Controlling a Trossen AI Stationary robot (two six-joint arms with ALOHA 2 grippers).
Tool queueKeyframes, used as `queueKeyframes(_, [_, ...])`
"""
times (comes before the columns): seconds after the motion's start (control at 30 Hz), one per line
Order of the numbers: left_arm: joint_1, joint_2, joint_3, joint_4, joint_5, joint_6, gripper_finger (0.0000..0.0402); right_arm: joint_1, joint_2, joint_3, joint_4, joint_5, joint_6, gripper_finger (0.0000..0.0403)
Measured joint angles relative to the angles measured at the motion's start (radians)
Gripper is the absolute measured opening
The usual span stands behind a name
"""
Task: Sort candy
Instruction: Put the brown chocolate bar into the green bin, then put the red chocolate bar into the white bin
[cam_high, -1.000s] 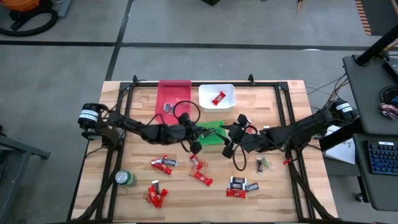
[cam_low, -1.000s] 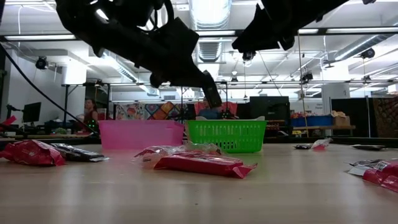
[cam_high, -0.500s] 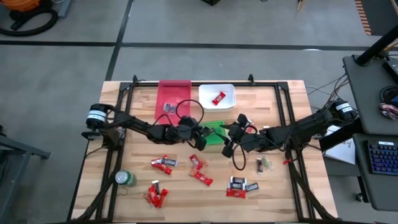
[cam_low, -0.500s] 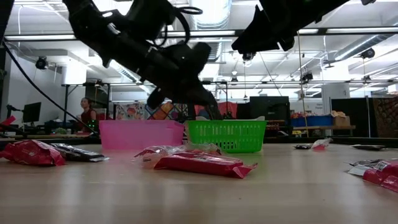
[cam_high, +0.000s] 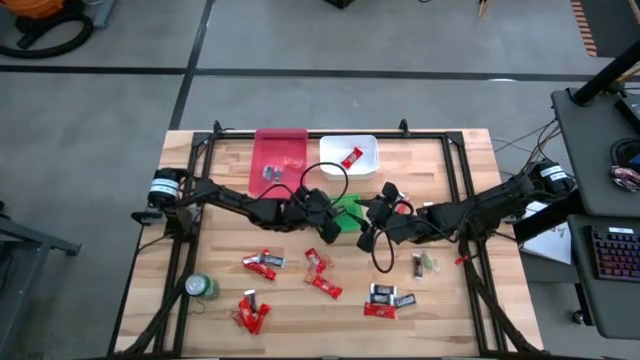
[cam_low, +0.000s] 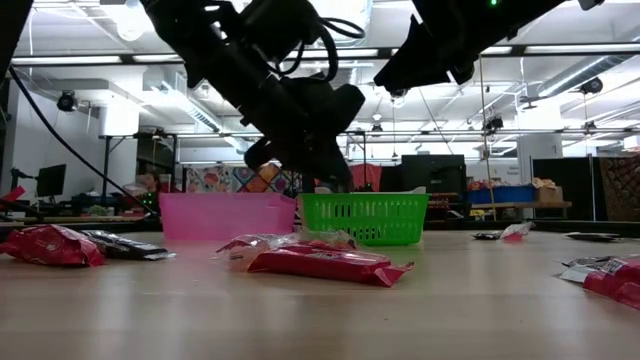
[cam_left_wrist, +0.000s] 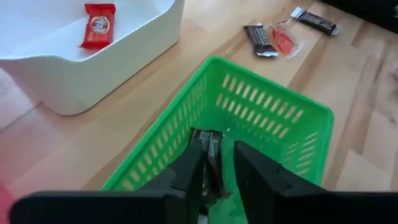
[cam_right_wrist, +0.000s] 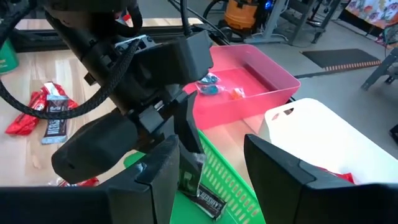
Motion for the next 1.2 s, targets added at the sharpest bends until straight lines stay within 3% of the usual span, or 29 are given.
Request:
queueKeyframes(0.23, [-0.009,-0.012,0.002,0.000,-0.006,0.028,0.0151,0.000,0.000,0.000,-0.003,0.000,-0.001,0.0173])
queueKeyframes(0.33, [-0.021,-0.012,0.011,0.005,0.047,0.085,0.0168,-0.001,0.000,0.000,-0.003,0.000,-0.008,0.0173])
queueKeyframes(0.43, [-0.035,-0.010,0.015,0.050,0.112,0.114,0.0171,-0.009,0.000,0.000,-0.003,-0.001,-0.009,0.0173])
queueKeyframes(0.87, [-0.047,-0.021,0.015,0.073,0.125,0.142,0.0162,-0.023,0.000,0.000,-0.021,-0.002,-0.002,0.0173])
queueKeyframes(1.1, [-0.063,-0.107,0.015,-0.080,0.125,0.164,0.0162,-0.024,0.001,-0.001,-0.083,-0.015,0.045,0.0173])
queueKeyframes(1.2, [-0.090,-0.163,0.015,-0.218,0.131,0.208,0.0162,-0.026,0.001,-0.001,-0.085,-0.074,0.044,0.0173])
